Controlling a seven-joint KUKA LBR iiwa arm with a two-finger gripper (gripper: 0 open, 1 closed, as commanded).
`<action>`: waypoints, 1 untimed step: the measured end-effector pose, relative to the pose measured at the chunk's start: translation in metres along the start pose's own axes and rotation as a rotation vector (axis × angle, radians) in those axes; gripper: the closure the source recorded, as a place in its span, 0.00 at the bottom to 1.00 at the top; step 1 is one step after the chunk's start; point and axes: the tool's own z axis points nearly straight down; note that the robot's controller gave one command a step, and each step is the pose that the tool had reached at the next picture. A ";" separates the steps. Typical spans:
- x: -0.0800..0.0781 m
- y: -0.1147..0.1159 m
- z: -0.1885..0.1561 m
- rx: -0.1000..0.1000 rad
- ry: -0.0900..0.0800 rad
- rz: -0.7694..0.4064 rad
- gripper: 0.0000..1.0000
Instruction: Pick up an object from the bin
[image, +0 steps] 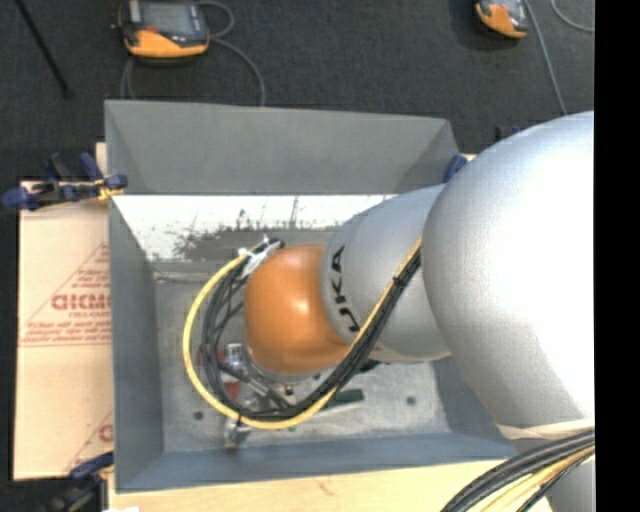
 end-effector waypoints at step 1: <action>0.008 -0.009 -0.048 0.010 0.010 -0.006 1.00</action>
Offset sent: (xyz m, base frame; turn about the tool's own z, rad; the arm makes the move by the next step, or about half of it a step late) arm -0.0081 -0.0062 0.0356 -0.0103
